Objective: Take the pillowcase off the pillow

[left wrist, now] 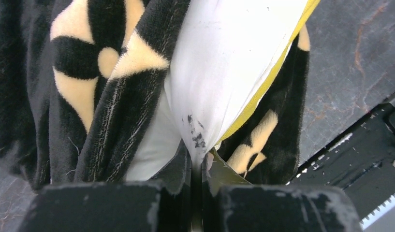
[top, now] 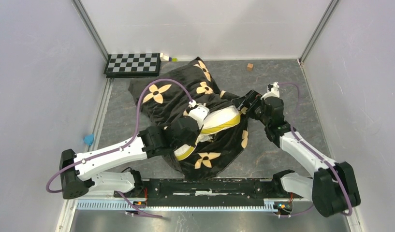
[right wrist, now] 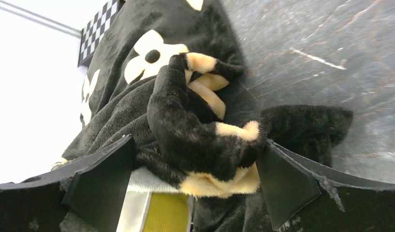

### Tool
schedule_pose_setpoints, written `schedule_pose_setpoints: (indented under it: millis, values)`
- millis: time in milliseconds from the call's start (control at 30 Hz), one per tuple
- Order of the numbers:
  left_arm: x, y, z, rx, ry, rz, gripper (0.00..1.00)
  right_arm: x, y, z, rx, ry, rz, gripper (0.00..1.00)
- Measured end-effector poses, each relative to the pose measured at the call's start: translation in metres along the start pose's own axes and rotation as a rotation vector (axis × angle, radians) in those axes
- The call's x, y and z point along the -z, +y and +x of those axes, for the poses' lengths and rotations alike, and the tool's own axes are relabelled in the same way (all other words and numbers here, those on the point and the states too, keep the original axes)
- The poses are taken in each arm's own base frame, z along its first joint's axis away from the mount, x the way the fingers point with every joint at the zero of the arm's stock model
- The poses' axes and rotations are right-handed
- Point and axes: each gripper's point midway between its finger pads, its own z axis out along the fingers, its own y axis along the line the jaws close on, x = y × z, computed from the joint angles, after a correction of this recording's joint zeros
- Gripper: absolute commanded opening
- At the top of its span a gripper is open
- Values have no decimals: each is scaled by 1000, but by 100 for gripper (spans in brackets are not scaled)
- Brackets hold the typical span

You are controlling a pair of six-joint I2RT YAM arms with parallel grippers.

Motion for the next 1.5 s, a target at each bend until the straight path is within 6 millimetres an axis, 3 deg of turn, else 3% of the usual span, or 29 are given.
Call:
schedule_pose_setpoints:
  millis: [100, 267, 433, 533, 700, 867, 1100, 1333, 1500]
  values:
    - [1, -6, 2, 4, 1, 42, 2, -14, 5, 15, -5, 59, -54, 98]
    - [-2, -20, 8, 1, 32, 111, 2, -33, -5, 44, -18, 164, -63, 98]
    - [-11, -31, 9, 28, 47, 187, 2, -32, -6, 40, 33, 170, -45, 98]
    - [-26, -33, 9, 80, 68, 225, 2, -20, 0, 19, 111, 115, -23, 98]
    - [-52, -37, 6, 149, 81, 267, 2, 23, 17, -20, 230, -17, -29, 98]
    - [-66, -43, 7, 152, 97, 284, 2, 57, 29, -29, 251, -57, -68, 98]
    - [-75, -49, -1, 178, 90, 305, 2, 76, 21, 7, 105, 47, -97, 98]
    - [-81, -57, -7, 202, 80, 348, 2, 72, 4, 75, -192, 239, -101, 98]
    - [-84, -64, -7, 214, 83, 381, 2, 71, 19, 80, -277, 253, -141, 98]
